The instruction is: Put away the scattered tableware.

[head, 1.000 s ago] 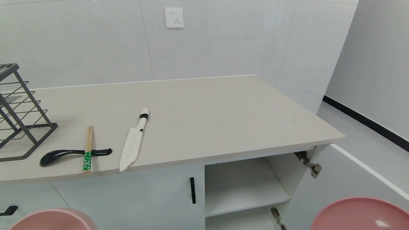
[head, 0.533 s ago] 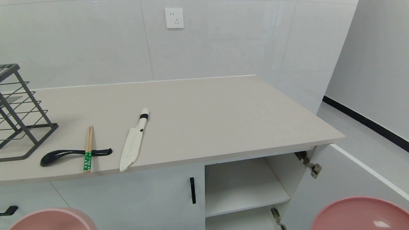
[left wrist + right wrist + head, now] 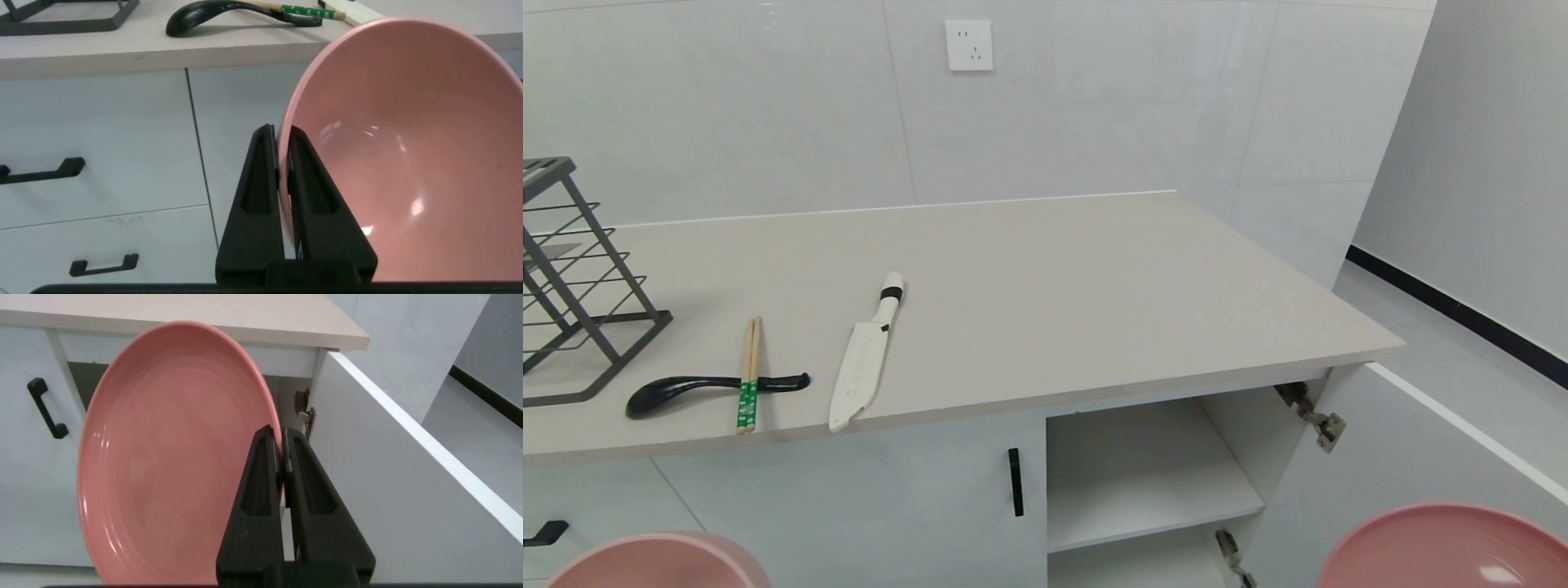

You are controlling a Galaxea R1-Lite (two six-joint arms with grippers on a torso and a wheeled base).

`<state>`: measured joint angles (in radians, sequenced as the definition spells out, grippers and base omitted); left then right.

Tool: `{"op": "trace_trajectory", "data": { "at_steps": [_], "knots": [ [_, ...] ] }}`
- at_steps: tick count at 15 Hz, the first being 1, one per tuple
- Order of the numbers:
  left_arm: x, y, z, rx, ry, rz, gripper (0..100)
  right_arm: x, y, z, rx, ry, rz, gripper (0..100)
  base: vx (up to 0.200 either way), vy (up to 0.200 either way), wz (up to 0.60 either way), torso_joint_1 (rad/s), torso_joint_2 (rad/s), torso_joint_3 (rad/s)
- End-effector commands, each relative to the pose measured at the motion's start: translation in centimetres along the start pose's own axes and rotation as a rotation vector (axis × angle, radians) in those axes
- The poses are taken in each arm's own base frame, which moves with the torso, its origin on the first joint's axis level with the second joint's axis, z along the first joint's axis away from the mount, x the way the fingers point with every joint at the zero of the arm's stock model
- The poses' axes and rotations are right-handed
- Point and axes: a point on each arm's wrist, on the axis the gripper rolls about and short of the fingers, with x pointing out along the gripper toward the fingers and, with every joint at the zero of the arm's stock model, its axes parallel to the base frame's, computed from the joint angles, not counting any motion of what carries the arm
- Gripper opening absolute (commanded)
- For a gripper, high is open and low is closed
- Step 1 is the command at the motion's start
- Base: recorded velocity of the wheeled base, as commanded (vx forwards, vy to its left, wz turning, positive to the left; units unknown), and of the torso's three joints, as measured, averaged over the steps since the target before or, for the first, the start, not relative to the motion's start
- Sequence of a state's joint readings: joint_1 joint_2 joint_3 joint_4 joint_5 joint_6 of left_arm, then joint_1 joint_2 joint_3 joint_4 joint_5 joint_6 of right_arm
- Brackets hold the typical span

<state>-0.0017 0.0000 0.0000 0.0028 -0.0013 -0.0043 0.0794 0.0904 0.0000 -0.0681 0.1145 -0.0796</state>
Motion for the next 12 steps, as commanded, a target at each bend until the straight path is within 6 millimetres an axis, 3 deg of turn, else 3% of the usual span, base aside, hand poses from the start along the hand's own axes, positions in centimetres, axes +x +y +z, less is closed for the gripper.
{"op": "trace_trajectory", "data": {
  "at_steps": [1,12],
  "knots": [
    [0.01,0.0,0.0,0.0,0.002,0.0,0,0.01,0.0,0.01,0.0,0.001,0.001,0,0.0,0.0,0.0,0.0,0.0,0.0],
    [0.01,0.0,0.0,-0.005,0.002,0.001,0,0.01,-0.01,0.01,-0.003,0.001,0.0,0,0.0,0.0,0.0,0.0,0.0,0.0]
  ]
}}
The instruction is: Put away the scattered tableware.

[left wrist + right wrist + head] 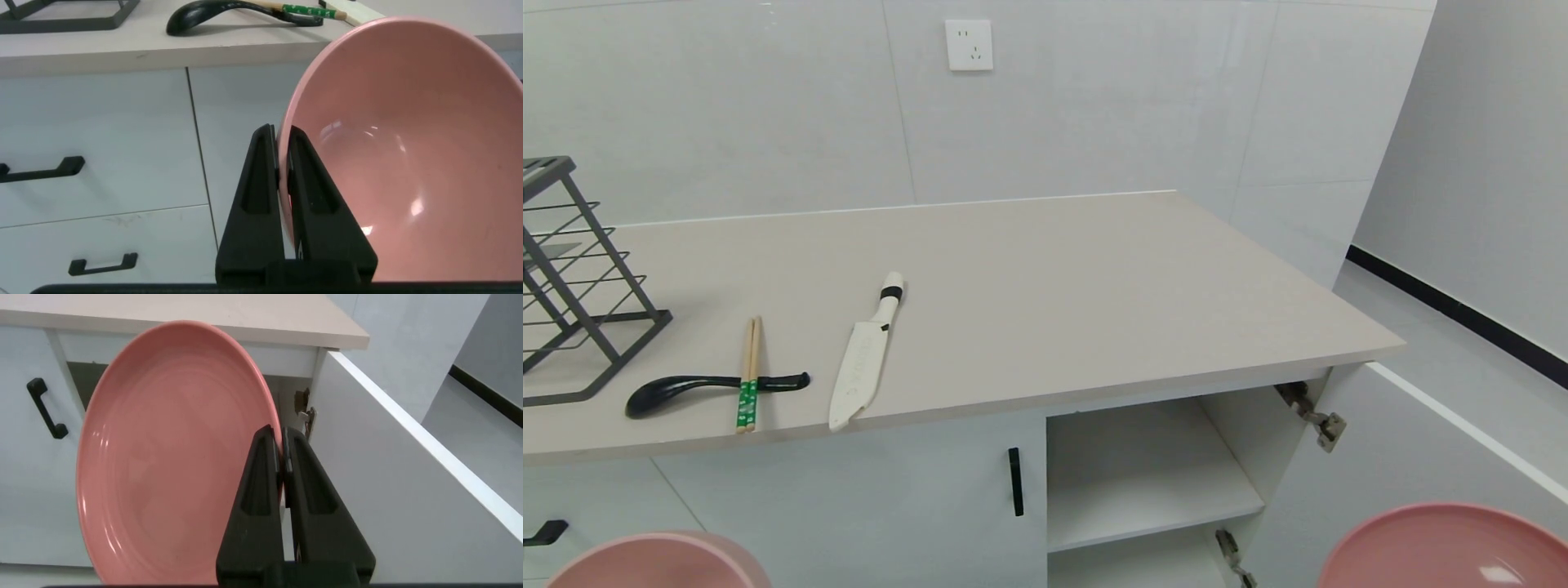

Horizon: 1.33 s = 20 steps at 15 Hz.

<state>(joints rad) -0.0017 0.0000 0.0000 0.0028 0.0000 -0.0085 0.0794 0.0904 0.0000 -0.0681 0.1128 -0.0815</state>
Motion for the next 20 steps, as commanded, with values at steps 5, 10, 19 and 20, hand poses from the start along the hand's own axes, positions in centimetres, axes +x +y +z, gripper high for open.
{"op": "trace_trajectory", "data": {
  "at_steps": [5,10,19,20],
  "knots": [
    [0.01,0.0,0.0,-0.002,0.002,0.0,0,0.01,0.0,0.01,-0.001,0.001,0.001,0,0.0,0.0,0.0,-0.214,0.11,-0.099],
    [0.01,0.0,0.02,-0.004,0.0,0.0,0,0.01,0.0,0.01,0.002,0.001,0.001,0,0.0,0.0,0.0,-0.474,0.19,-0.282],
    [0.01,0.0,0.02,-0.005,0.0,0.0,0,0.01,0.0,0.0,0.03,0.002,0.001,0,0.0,0.0,0.0,-0.125,0.18,0.043],
    [0.01,0.0,0.0,-0.005,0.002,0.0,0,0.01,0.0,0.0,0.04,0.002,0.001,0,0.0,0.0,0.0,-0.041,0.42,0.354]
  ]
}}
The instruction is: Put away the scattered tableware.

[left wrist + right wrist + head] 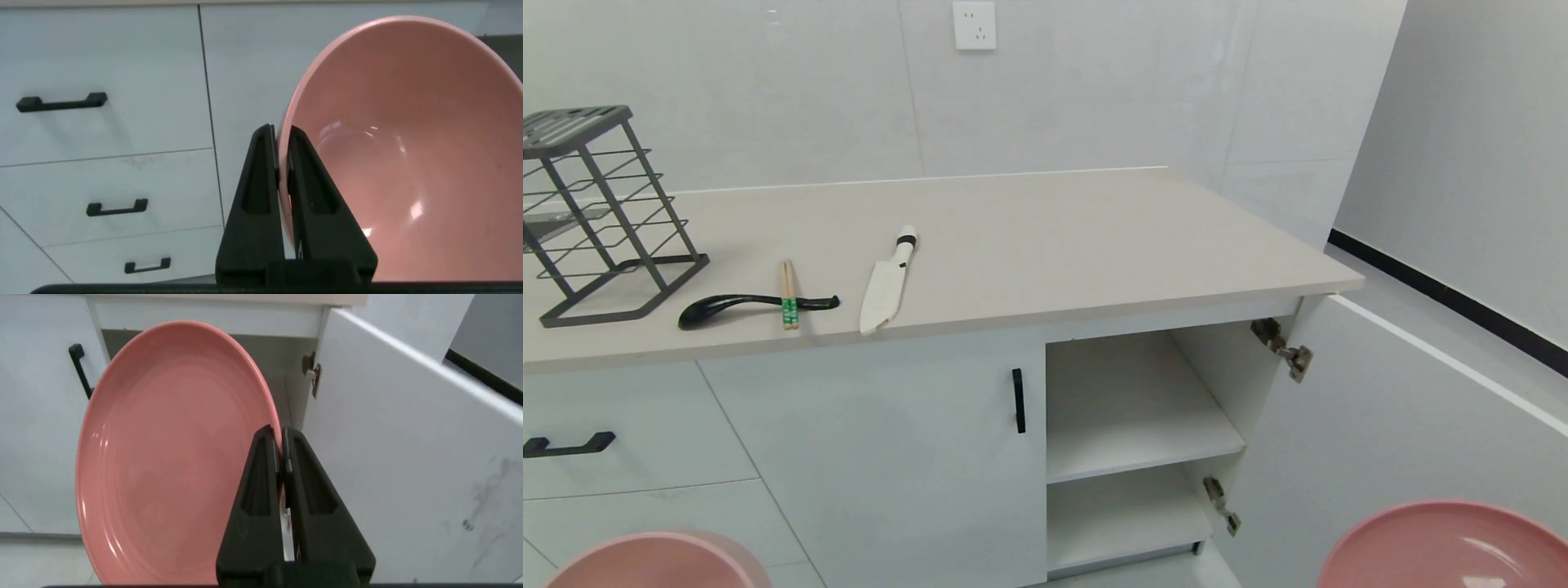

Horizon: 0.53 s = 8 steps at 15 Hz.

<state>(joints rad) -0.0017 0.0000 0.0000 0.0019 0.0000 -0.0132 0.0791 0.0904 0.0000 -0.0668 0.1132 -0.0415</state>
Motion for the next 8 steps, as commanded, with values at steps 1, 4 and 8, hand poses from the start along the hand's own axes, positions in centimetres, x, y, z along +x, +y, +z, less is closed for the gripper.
{"op": "trace_trajectory", "data": {
  "at_steps": [1,4,8],
  "knots": [
    [0.01,0.0,0.01,-0.001,0.001,0.0,0,0.01,0.0,0.01,0.014,0.001,0.001,0,0.0,0.0,0.0,-0.036,0.43,0.378],
    [0.01,0.0,0.01,0.001,0.001,0.0,0,0.01,0.0,0.01,0.023,0.001,0.001,0,0.0,0.0,0.0,-0.002,0.17,0.151],
    [0.01,0.0,0.01,-0.001,0.001,0.0,0,0.01,0.0,0.01,0.022,0.001,0.001,0,0.0,0.0,0.0,-0.007,0.04,0.043]
  ]
}}
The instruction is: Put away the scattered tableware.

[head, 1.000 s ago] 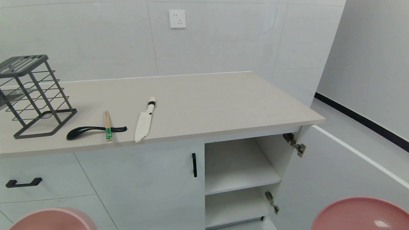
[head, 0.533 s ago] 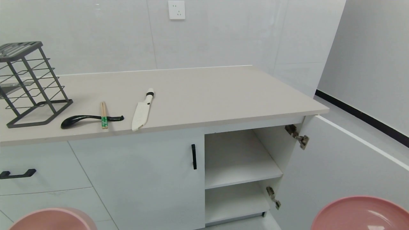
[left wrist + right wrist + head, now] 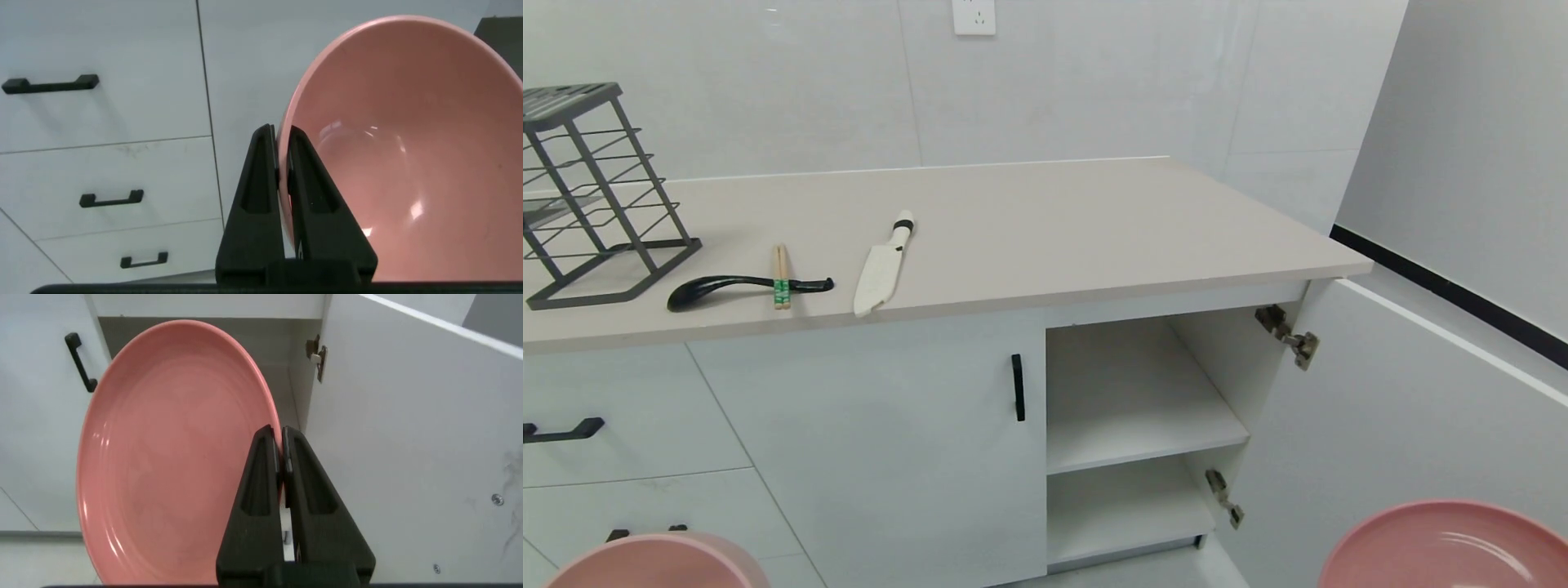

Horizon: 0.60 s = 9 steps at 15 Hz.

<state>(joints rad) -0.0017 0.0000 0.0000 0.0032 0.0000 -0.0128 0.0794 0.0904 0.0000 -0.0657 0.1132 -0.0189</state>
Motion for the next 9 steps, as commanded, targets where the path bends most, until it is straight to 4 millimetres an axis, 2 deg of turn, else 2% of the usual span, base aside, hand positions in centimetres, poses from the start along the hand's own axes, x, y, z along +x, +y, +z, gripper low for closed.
{"op": "trace_trajectory", "data": {
  "at_steps": [1,4,9],
  "knots": [
    [0.01,0.0,0.02,-0.001,0.0,0.0,0,0.01,0.0,0.02,-0.001,0.0,0.001,0,0.2,0.0,0.0,-0.017,0.1,0.105],
    [0.01,0.0,0.02,0.0,0.0,0.0,0,0.01,0.0,0.02,-0.001,0.0,0.001,0,0.2,0.0,0.0,-0.012,0.04,0.041],
    [0.01,0.0,0.02,0.0,0.0,0.0,0,0.01,0.0,0.02,-0.006,0.0,0.001,0,0.0,0.0,0.0,0.0,0.0,0.0]
  ]
}}
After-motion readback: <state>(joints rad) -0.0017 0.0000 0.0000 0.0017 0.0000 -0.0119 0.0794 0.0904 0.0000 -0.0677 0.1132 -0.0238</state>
